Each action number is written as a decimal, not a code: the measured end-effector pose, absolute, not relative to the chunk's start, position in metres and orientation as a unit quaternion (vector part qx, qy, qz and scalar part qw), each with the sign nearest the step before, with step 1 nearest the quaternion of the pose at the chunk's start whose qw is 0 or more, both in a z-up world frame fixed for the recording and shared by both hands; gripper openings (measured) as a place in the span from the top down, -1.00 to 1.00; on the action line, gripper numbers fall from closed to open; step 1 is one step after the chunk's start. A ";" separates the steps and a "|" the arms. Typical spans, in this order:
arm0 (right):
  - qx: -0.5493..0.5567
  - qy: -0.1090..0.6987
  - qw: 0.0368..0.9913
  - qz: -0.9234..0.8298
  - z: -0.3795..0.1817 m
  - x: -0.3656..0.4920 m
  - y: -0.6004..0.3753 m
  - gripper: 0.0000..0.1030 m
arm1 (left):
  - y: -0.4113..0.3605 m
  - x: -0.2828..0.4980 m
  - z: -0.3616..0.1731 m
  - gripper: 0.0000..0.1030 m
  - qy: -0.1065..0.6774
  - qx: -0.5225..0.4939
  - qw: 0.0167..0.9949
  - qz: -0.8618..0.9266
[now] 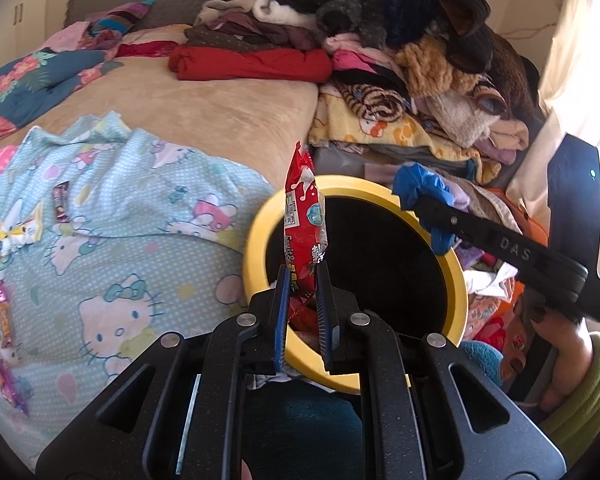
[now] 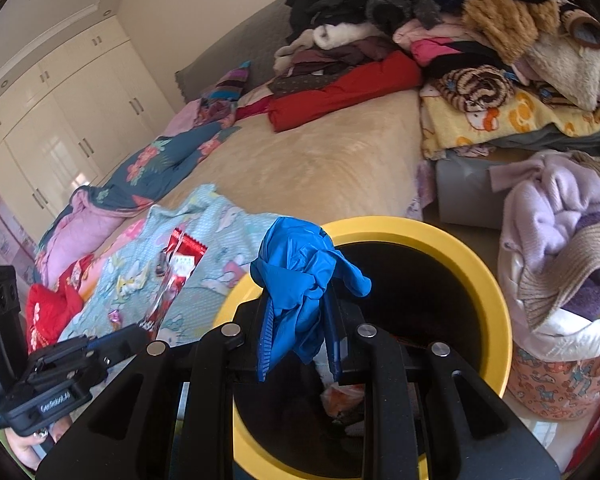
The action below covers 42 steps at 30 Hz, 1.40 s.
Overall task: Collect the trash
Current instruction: 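Open both grippers over the bin to drop the wrapper and glove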
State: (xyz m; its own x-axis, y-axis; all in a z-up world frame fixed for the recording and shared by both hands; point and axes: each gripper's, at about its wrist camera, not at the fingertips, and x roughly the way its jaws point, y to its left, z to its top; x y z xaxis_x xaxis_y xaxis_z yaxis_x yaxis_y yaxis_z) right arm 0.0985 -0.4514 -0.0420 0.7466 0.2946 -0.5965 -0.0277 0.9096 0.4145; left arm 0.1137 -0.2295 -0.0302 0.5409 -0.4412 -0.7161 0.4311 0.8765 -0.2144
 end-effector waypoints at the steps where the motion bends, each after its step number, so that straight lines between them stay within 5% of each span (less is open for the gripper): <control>1: 0.197 0.346 0.914 0.083 -0.044 0.098 -0.455 0.59 | -0.233 0.113 -0.031 0.84 0.411 -0.005 0.876 -0.251; 22: 0.224 0.366 0.902 0.052 -0.067 0.104 -0.485 0.55 | -0.268 0.121 -0.071 0.84 0.469 0.011 0.836 -0.286; 27: 0.234 0.367 0.899 0.043 -0.069 0.104 -0.490 0.28 | -0.274 0.126 -0.075 0.84 0.472 0.008 0.832 -0.292; 30: 0.237 0.366 0.899 0.038 -0.069 0.103 -0.492 -0.01 | -0.275 0.128 -0.074 0.58 0.468 0.004 0.834 -0.291; 32: 0.238 0.364 0.900 0.035 -0.067 0.102 -0.493 -0.08 | -0.271 0.128 -0.072 0.25 0.464 -0.001 0.838 -0.287; 34: 0.237 0.362 0.901 0.033 -0.066 0.101 -0.493 -0.19 | -0.264 0.129 -0.069 -0.30 0.458 -0.009 0.844 -0.278; 37: 0.237 0.359 0.902 0.032 -0.064 0.099 -0.489 -0.27 | -0.251 0.130 -0.064 -0.77 0.450 -0.028 0.854 -0.259; 42: 0.225 0.348 0.909 0.042 -0.054 0.098 -0.474 -0.42 | -0.229 0.127 -0.048 -0.78 0.424 -0.039 0.875 -0.229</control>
